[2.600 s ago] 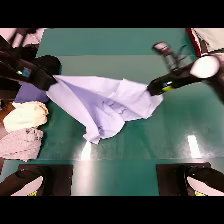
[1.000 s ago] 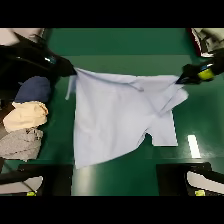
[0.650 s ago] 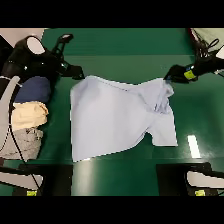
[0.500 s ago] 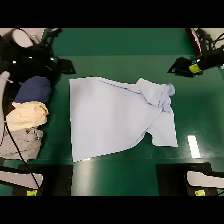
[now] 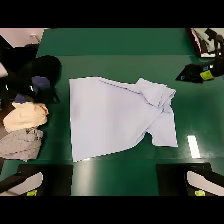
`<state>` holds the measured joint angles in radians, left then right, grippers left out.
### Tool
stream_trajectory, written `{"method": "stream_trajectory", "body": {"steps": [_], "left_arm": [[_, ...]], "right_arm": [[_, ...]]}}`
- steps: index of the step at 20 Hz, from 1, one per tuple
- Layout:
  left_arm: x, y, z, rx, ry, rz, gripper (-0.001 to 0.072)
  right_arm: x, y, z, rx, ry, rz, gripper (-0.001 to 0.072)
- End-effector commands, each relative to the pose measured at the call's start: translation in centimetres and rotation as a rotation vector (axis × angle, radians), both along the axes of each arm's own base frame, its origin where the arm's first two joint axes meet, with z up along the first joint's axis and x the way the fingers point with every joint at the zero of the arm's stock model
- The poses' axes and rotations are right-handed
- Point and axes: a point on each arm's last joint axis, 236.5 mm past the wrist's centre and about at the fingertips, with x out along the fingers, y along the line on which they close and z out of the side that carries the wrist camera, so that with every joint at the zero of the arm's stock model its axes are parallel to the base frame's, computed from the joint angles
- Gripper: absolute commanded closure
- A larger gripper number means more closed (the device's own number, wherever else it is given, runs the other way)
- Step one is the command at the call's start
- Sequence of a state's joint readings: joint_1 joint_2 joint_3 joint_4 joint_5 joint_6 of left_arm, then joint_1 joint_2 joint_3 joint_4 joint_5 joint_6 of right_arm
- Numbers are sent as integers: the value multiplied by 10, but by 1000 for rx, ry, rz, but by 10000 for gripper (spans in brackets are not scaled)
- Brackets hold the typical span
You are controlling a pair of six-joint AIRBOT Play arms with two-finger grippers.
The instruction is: Fold the shirts.
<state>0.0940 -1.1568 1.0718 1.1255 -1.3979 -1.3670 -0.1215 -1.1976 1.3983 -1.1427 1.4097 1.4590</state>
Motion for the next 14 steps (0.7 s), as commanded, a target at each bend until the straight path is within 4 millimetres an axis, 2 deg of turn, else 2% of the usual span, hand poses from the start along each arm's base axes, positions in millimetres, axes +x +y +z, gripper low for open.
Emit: {"method": "stream_trajectory", "body": {"steps": [1,4,6,10,14], "left_arm": [[-85,-31,-45,-135,131,44,228],[-133,-38,-75,-154,226,67,227],[-150,-40,-90,-154,281,71,228],[-170,-56,-110,-127,308,23,228],[-184,-64,-122,-109,339,13,228]], "right_arm": [[-16,1,-9,0,-16,-18,414],[-23,2,-21,5,21,-15,413],[-21,9,-21,42,26,-9,413],[-17,29,-17,131,24,22,414],[-16,31,-14,144,18,27,413]]}}
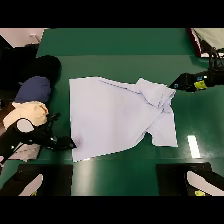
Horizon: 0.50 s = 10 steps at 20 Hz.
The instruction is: Fold the shirts.
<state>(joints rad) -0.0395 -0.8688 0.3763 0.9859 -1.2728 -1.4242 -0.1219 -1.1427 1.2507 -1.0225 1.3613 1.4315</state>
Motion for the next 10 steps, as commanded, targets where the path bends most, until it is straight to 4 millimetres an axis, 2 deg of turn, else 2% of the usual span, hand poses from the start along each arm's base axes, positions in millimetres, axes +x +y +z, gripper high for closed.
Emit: {"method": "stream_trajectory", "body": {"steps": [1,7,8,9,10], "left_arm": [[-12,-7,-10,9,22,-13,228],[-14,-26,-11,-23,4,-20,230],[-11,-29,-10,-33,-4,-9,308],[-7,-30,-10,-38,-16,-1,613],[-4,-31,-8,-45,-29,4,679]], "right_arm": [[1,5,3,26,-8,9,414],[3,5,4,26,-14,5,413],[3,5,4,26,-14,5,414],[3,5,4,25,-13,5,413],[2,5,3,23,-11,9,413]]}}
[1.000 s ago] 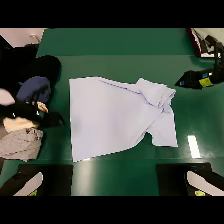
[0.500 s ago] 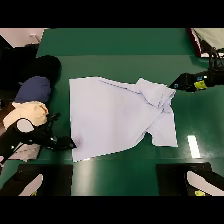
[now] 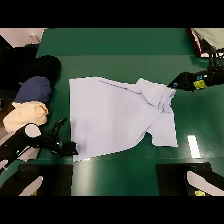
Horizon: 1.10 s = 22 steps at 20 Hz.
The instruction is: Fold the shirts.
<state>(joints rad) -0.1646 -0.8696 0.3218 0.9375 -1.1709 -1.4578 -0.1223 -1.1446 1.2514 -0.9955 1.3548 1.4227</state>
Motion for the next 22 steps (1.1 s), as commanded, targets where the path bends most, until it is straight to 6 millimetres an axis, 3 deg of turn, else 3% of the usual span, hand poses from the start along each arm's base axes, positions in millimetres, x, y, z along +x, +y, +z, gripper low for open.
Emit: {"method": "stream_trajectory", "body": {"steps": [1,3,5,9,11,16,20,22], "left_arm": [[10,-9,7,-32,-31,19,686],[28,1,20,25,-101,-41,686],[64,24,42,144,-235,-107,686],[133,67,88,340,-464,-65,686],[154,78,101,331,-511,35,686],[157,85,100,285,-468,128,686],[156,79,102,254,-463,139,686],[156,78,102,252,-463,139,686]], "right_arm": [[-2,0,-1,-6,1,17,413],[-10,-7,-5,-9,35,27,409],[-23,-21,-20,-3,100,14,409],[-51,-55,-80,42,246,-91,409],[-62,-58,-107,44,270,-92,409],[-72,-30,-144,-8,218,66,408],[-74,3,-149,-51,175,197,406],[-70,11,-152,-92,144,230,406]]}}
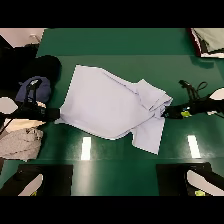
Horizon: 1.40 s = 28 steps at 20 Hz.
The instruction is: Fold the shirts.
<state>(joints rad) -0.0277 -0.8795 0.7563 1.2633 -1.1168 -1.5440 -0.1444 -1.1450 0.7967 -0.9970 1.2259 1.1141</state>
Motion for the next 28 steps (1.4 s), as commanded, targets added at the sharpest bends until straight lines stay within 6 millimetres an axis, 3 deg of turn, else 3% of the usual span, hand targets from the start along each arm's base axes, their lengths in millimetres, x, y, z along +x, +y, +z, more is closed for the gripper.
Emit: {"method": "stream_trajectory", "body": {"steps": [1,6,7,8,10,13,15,16,17,19,20,21,24,25,26,28], "left_arm": [[1,-1,2,-15,-3,8,686],[1,-2,2,-15,-3,8,686],[1,-2,2,-15,-3,8,685],[1,-2,2,-15,-3,8,686],[1,-3,9,-13,-4,-9,686],[0,-8,49,-2,-26,-110,686],[6,-9,73,10,-75,-152,686],[9,-12,78,-2,-92,-150,686],[10,-16,78,-23,-94,-148,686],[10,-29,76,-86,-71,-153,686],[11,-34,75,-110,-65,-158,686],[12,-37,74,-124,-56,-159,686],[12,-37,68,-123,-33,-160,686],[11,-35,67,-115,-28,-163,686],[10,-35,66,-113,-29,-168,686],[16,-35,68,-109,-56,-168,686]], "right_arm": [[6,14,-8,-65,-70,84,406],[22,27,-8,-98,-158,106,426],[24,28,-8,-100,-167,105,661],[26,27,-7,-98,-168,92,699],[33,20,4,-88,-170,15,701],[63,-20,68,-82,-309,-186,701],[83,-67,109,-87,-396,-375,701],[88,-88,116,-94,-405,-438,701],[92,-104,114,-90,-383,-478,701],[99,-109,89,-38,-290,-504,693],[103,-108,71,-22,-238,-506,493],[102,-105,54,-7,-180,-500,204],[69,-104,19,38,1,-457,210],[50,-104,12,51,46,-450,217],[27,-102,5,74,100,-457,270],[-9,-88,-10,95,157,-445,285]]}}
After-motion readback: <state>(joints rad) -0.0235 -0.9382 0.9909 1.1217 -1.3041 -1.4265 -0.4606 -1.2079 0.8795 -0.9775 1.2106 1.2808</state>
